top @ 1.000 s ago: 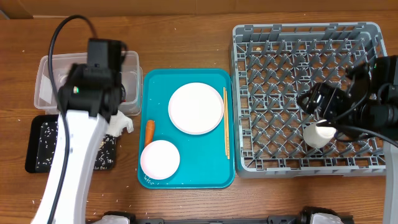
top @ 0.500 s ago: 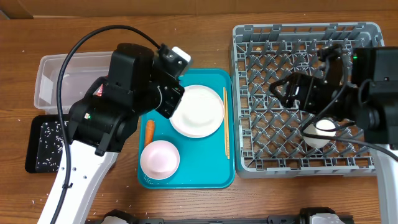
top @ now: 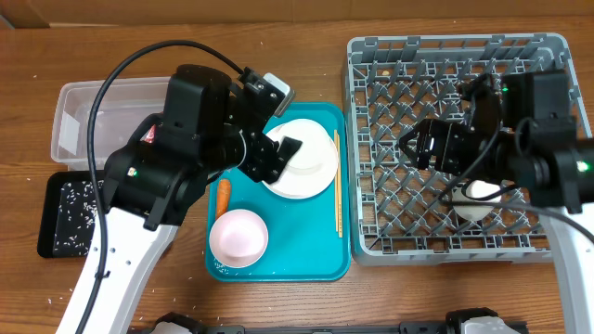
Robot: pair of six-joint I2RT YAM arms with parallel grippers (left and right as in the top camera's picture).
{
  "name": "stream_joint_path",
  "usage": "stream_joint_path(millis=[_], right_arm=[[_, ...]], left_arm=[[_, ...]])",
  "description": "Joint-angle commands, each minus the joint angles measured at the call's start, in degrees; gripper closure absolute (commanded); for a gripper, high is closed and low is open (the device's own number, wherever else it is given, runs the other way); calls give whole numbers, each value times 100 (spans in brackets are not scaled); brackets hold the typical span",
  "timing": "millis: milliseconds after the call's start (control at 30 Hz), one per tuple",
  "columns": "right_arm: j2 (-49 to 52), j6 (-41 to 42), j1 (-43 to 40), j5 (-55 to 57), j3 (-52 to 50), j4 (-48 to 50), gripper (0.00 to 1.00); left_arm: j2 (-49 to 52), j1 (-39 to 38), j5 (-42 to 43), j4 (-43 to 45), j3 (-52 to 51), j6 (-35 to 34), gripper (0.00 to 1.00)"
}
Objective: Sort waste into correct bins and load items into the dishwasher
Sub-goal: 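Carry the empty bowl back and set it on the white plate, then move right gripper to the bowl on the plate and grasp its rim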
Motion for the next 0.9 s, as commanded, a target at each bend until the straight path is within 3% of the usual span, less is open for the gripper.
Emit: stream_joint_path(millis=[0,100,200,233,300,333,467,567,667,867], right_arm=[[282,133,33,275,31,-35,18],[544,-35,136,-140,31,-20,31],[820,11,409,-4,31,-61,33],[892,83,483,81,31,-48,32],[1016,133,634,59,31,66,33],[1080,133,745,59,31,140,33],[1252,365,1156,275,31,411,36],[1366,868,1419,682,31,645,37],[1543,1025,1672,621,28,1047,38],[2212,1681,2142,815,28,1589,44]], left_arm=[[494,50,-505,-245,31,-509,5],[964,61,-662,-525,31,-645,32],[1436,116,-874,-608,31,-1209,33],[1620,164,-988,-675,31,-1443,43],[1902,293,-1047,-785,31,-1921,73],[2028,385,-870,-782,31,-2028,78],[2288,662,-149,-542,31,-2024,73],[2487,730,-164,-490,31,-2020,70],[2671,739,-251,-693,31,-2004,73],[2535,1086,350,-1027,376,-2002,57]])
